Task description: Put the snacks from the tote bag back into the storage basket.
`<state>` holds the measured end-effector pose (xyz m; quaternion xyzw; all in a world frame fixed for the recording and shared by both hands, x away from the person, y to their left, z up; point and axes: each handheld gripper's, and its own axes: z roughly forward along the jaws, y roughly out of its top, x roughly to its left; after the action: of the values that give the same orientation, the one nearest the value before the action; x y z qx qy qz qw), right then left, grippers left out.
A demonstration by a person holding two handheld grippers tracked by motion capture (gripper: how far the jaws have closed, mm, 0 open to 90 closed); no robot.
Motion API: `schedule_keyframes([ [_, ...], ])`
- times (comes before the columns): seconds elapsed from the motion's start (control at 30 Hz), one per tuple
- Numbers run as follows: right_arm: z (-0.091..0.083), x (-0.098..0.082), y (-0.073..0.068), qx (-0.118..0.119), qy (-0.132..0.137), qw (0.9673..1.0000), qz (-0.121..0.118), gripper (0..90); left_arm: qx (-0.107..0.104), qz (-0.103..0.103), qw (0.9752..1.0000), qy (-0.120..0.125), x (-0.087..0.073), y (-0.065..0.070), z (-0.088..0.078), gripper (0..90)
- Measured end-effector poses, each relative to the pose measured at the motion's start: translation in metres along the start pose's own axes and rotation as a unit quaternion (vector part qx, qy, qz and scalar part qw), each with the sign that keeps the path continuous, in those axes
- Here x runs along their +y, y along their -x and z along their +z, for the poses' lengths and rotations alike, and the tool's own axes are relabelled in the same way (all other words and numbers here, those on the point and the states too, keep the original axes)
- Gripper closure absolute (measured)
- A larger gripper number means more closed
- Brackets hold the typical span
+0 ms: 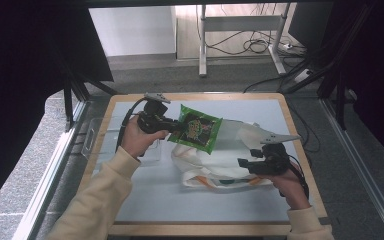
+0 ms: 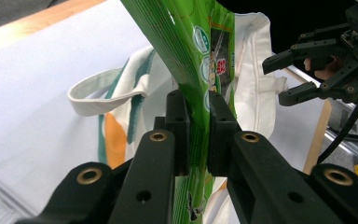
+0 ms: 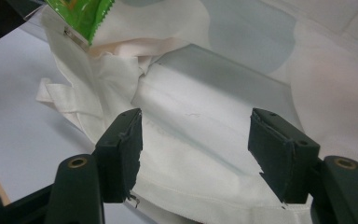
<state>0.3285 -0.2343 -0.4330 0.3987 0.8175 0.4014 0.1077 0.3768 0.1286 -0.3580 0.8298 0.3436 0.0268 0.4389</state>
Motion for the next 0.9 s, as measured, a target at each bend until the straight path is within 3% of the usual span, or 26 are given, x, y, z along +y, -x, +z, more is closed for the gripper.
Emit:
schedule_keyframes([
  [0.3, 0.002, 0.000, -0.001, 0.001, -0.005, 1.0000, -0.001, 34.7, 0.001, 0.004, 1.0000, 0.007, 0.000, -0.008, -0.016, 82.5],
  [0.9, 0.003, -0.001, -0.004, 0.004, 0.001, 0.9999, -0.010, 33.6, 0.034, 0.006, 0.9992, 0.021, 0.009, -0.024, -0.060, 82.5],
])
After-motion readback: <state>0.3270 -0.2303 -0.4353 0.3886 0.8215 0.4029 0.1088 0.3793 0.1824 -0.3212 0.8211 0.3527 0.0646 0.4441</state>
